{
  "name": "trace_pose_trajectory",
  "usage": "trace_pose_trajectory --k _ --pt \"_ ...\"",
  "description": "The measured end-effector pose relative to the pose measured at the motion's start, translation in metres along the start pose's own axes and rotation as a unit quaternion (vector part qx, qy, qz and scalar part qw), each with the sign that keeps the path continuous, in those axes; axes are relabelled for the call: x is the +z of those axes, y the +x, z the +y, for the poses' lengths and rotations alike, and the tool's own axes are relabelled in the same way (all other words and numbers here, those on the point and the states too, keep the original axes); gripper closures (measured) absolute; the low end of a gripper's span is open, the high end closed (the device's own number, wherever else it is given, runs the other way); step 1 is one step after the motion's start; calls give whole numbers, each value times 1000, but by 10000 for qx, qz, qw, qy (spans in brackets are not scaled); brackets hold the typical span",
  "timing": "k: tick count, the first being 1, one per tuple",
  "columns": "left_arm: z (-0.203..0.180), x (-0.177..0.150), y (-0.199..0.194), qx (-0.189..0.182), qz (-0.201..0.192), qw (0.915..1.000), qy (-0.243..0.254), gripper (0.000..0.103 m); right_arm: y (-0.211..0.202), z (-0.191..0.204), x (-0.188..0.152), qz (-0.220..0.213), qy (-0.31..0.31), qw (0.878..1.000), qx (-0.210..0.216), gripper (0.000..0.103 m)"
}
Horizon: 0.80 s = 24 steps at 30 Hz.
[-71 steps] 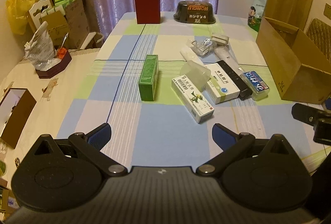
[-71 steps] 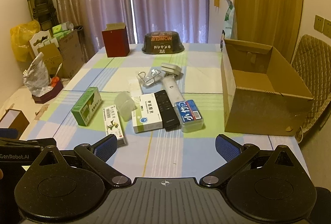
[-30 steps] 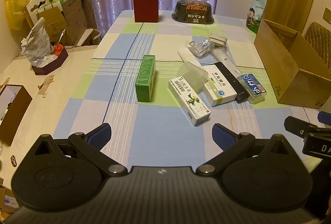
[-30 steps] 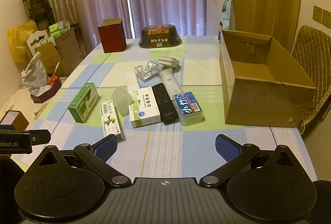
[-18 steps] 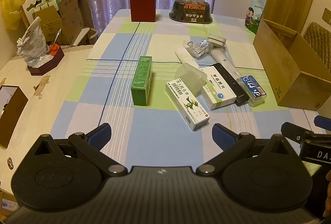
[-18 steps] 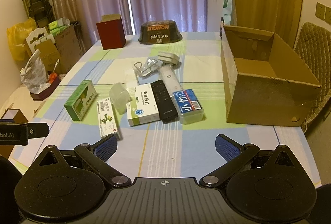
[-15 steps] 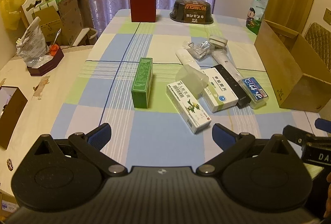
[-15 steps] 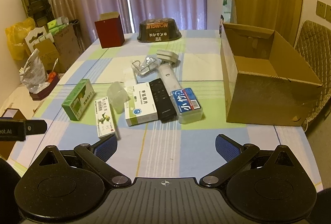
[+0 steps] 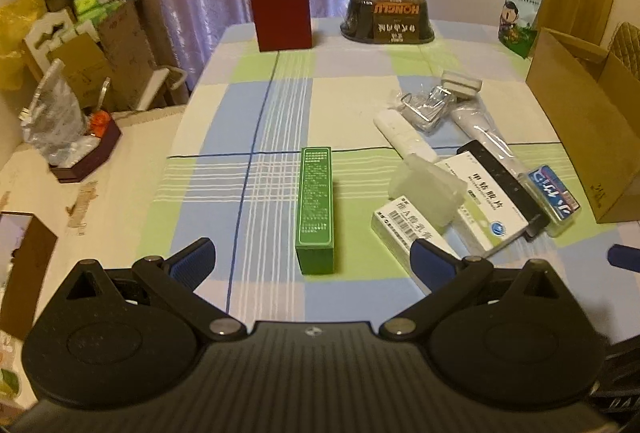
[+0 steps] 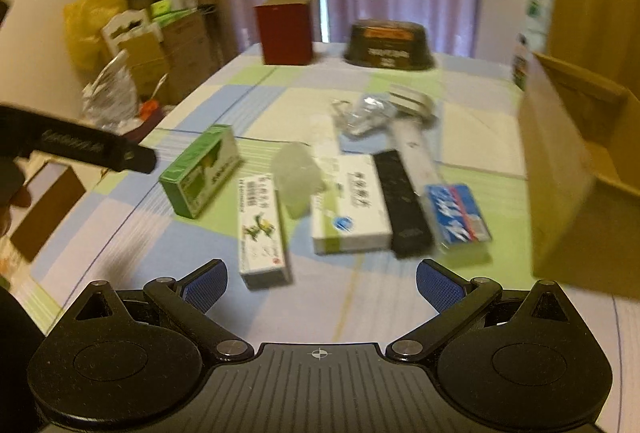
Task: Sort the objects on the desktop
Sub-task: 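Grasp the green box with the left tool while the right tool grasps the white bird box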
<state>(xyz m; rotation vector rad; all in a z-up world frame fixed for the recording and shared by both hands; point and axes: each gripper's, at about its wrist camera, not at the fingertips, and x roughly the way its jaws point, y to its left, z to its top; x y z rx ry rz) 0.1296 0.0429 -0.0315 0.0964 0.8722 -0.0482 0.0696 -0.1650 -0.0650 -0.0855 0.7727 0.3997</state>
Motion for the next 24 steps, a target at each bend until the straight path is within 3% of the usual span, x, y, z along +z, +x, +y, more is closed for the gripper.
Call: trace_pose_trajectory --k 9,18,21,24 --pt "11 5 52 -173 171 9994 233 9 56 25 -5 140 -487 9982 331 0" --pt "11 9 80 -333 185 9990 230 16 96 39 4 141 -795 9961 342 1" --pt "12 11 86 -365 179 9989 213 19 109 40 7 278 -777 9958 400 24" --pt "12 13 90 -396 184 9988 234 19 120 40 7 348 -743 9960 359 24"
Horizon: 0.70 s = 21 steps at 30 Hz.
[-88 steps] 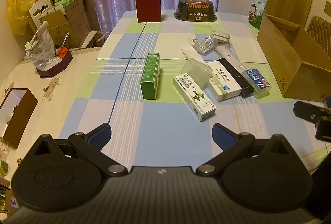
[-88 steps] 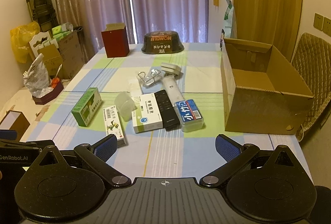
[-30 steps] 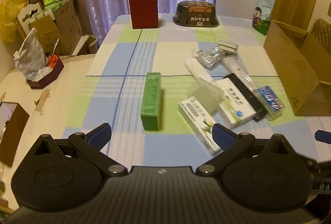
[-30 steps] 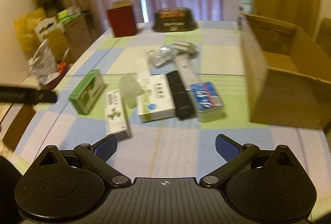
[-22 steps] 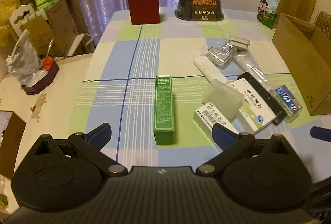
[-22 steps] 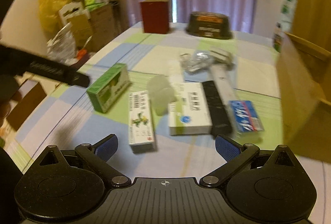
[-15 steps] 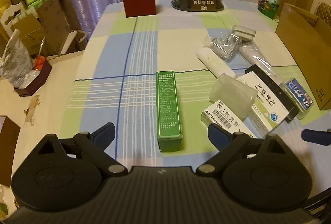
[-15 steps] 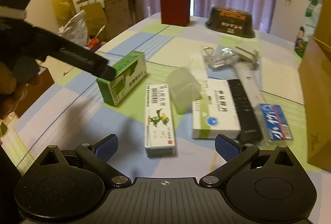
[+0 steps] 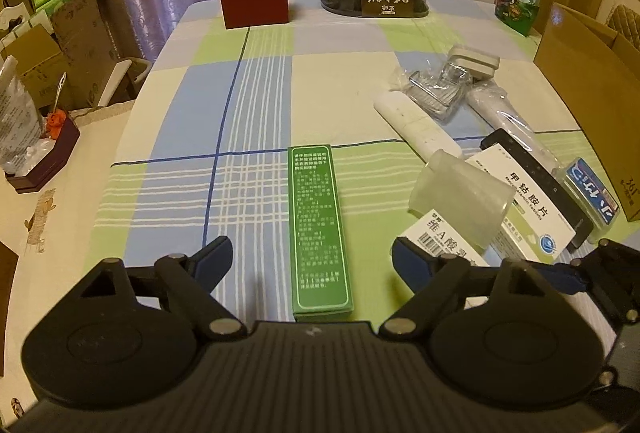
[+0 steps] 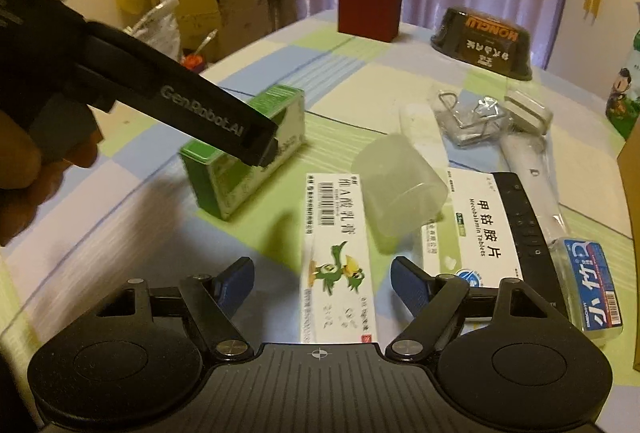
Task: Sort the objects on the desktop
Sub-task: 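Grasp the green box with the left tool while the right tool grasps the white bird box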
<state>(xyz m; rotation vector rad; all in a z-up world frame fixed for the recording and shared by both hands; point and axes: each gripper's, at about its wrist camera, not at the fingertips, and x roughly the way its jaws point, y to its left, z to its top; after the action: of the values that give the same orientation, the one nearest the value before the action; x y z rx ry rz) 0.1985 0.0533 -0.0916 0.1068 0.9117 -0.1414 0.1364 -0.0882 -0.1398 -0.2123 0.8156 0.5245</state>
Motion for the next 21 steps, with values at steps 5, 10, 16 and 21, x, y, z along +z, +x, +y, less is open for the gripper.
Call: trace_pose_trajectory --k 5,10,16,21 --pt "0 1 5 -54 -19 10000 62 24 8 0 1 58 40 10000 -14 24" --pt "0 1 10 -83 -54 9999 84 28 15 -1 1 142 62 9999 -45 42" --pt "-1 0 15 -112 26 9998 157 42 16 -3 1 160 125 9998 -81 48" --pt "-2 0 19 -123 89 9997 179 58 16 -3 2 174 144 9997 -132 56"
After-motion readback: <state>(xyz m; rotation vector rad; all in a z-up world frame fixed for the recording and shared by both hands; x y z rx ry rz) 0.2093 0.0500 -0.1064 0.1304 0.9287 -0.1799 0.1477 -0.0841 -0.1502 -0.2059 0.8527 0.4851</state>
